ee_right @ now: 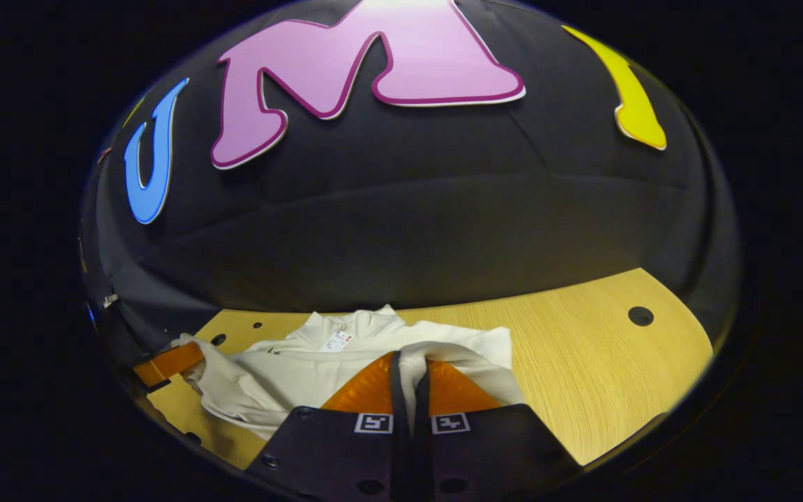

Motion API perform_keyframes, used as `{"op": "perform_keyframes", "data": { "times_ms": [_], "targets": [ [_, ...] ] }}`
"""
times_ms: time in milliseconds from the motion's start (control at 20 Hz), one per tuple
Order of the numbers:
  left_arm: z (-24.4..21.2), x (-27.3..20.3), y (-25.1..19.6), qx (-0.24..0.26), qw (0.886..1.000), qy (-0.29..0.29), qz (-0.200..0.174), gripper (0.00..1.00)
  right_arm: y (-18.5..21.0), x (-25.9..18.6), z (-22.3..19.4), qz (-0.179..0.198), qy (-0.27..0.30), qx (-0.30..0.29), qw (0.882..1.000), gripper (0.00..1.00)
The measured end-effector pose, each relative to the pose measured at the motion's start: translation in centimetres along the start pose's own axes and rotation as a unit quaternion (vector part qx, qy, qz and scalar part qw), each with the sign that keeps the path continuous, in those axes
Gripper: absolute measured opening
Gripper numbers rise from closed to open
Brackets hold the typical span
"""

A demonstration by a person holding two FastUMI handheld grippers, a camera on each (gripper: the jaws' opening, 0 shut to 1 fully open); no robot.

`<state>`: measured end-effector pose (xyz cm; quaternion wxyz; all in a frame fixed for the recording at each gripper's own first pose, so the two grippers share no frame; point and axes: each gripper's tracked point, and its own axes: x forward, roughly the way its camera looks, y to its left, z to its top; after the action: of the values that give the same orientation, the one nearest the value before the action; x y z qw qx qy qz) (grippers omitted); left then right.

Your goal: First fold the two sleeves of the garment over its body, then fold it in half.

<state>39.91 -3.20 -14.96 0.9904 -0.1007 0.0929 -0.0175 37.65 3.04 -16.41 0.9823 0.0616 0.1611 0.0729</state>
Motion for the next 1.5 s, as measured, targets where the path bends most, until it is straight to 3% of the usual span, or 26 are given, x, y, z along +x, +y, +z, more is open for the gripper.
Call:
{"op": "perform_keyframes", "data": {
  "times_ms": [200,300,450,500,650,700,750,800,1000,1350,1500],
  "targets": [
    [-0.6,3.5,1.1,0.007,1.000,0.014,0.009,0.06,-1.3,3.2,-0.7,-0.027,0.003,-0.003,1.000,0.05],
    [-1.2,4.7,1.6,-0.006,0.999,0.028,0.014,0.07,-2.0,4.2,-1.5,-0.032,0.013,-0.002,0.999,0.11],
    [-0.9,5.5,2.4,-0.009,0.999,0.026,0.020,0.16,-2.4,5.0,-2.1,-0.033,0.017,0.009,0.999,0.23],
    [-0.5,5.7,2.7,-0.003,0.999,0.021,0.025,0.18,-2.4,5.0,-2.1,-0.032,0.018,0.011,0.999,0.19],
    [1.5,5.9,3.7,0.030,0.999,0.004,0.042,0.33,-2.4,4.7,-1.6,-0.033,0.012,0.006,0.999,0.74],
    [2.5,5.6,3.6,0.036,0.999,-0.003,0.039,0.49,-2.4,4.3,-1.0,-0.036,0.006,0.002,0.999,0.89],
    [3.4,5.2,3.4,0.042,0.998,-0.008,0.037,0.65,-2.4,4.0,-0.3,-0.039,-0.001,-0.002,0.999,0.96],
    [4.2,4.6,3.5,0.047,0.998,-0.014,0.041,0.82,-2.6,3.4,0.5,-0.044,-0.010,-0.008,0.999,0.97],
    [6.1,1.0,3.1,0.040,0.998,-0.011,0.046,0.97,-3.1,0.4,3.8,-0.054,-0.033,-0.021,0.998,0.98],
    [12.7,-9.3,2.7,0.005,0.997,-0.054,0.061,0.97,-3.6,-9.7,9.4,-0.064,-0.071,-0.038,0.995,0.98],
    [15.7,-15.5,2.3,0.017,0.995,-0.077,0.061,0.97,-3.1,-15.7,11.2,-0.070,-0.094,-0.039,0.992,0.99]
  ]
}}
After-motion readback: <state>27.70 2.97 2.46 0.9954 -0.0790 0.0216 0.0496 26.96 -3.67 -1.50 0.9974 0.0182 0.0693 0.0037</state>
